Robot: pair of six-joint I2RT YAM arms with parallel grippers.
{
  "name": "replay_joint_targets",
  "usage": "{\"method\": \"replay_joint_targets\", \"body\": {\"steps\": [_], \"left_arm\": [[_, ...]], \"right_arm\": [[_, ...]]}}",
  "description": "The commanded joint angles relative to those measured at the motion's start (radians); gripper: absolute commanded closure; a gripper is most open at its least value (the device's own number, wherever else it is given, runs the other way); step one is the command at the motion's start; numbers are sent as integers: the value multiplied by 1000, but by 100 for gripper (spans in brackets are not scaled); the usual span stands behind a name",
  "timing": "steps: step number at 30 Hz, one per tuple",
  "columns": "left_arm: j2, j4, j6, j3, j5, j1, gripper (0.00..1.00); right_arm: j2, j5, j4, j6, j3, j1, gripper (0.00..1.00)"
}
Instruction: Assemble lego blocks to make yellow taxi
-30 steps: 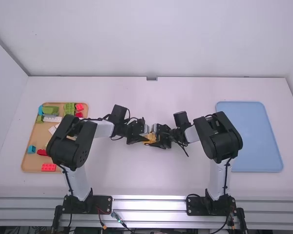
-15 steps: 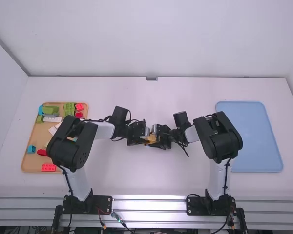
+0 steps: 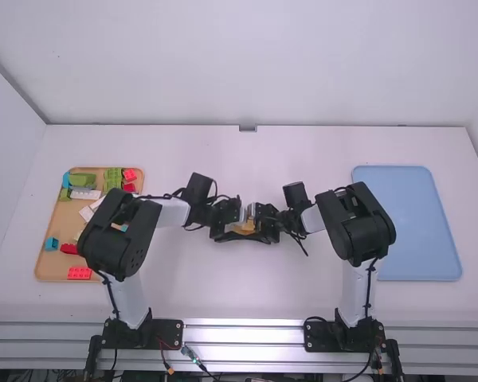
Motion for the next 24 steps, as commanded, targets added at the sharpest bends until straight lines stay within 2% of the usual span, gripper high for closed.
{"method": "replay_joint_targets", "body": {"steps": [1,8,13,14,15,16,17,24], "left_arm": [[-28,-4,-17,24,11,5,29],[-68,-4,-18,36,14,25,27],[-129,-6,-129,35,45,43,27],[-138,-7,-149,35,38,43,34],[-145,-10,-170,35,28,40,55],[-146,-11,-175,35,21,39,71],[-146,-20,-183,35,-6,33,97],[-118,-74,-182,26,-68,8,98]], "right_arm": [[16,50,-10,-6,-5,3,44],[16,50,-10,-6,-5,3,44],[16,50,-9,-6,-5,3,44],[16,50,-9,-6,-5,3,44],[16,50,-8,-6,-5,3,44],[16,50,-8,-6,-5,3,44],[16,50,-8,-6,-5,3,44],[16,46,-6,-6,-5,3,44]]}}
